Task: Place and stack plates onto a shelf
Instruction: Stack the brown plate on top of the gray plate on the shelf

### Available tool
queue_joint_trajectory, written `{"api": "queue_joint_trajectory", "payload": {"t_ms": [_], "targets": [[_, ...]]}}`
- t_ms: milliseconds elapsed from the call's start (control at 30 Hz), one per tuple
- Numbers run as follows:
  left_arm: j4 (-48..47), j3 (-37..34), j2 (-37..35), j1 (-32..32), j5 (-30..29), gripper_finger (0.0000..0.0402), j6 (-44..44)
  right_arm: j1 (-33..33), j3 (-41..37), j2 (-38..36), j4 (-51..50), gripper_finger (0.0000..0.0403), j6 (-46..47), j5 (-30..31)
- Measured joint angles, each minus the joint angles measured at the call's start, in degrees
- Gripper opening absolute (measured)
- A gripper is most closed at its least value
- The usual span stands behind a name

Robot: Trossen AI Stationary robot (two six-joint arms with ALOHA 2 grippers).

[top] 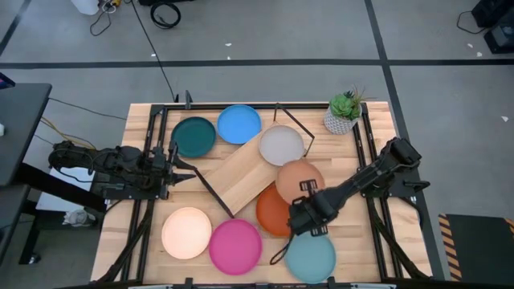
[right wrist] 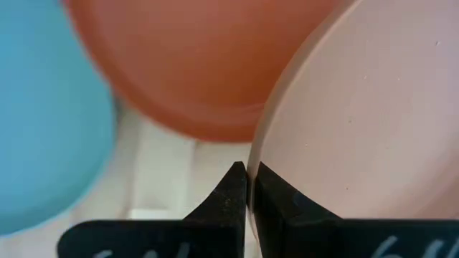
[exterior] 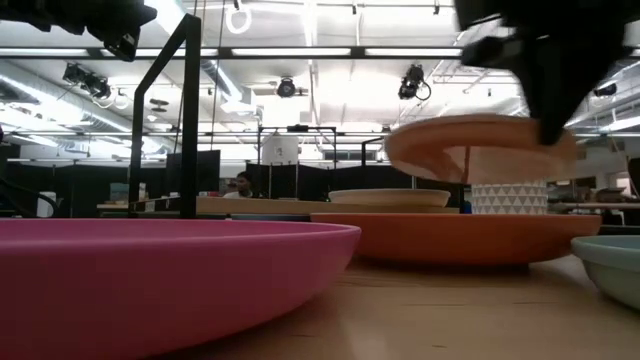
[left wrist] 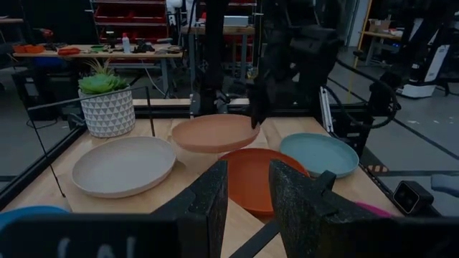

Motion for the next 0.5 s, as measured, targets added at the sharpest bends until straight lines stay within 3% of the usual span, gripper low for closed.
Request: {"api": "queue_joint_trajectory", "payload": {"t_ms": [500], "targets": [[0.34, 0.0, -0.01, 0.0, 0.0, 0.011, -1.6, -21.13, 1.69, -0.02, 6.13, 0.0016, -28.7, 0.18]]}}
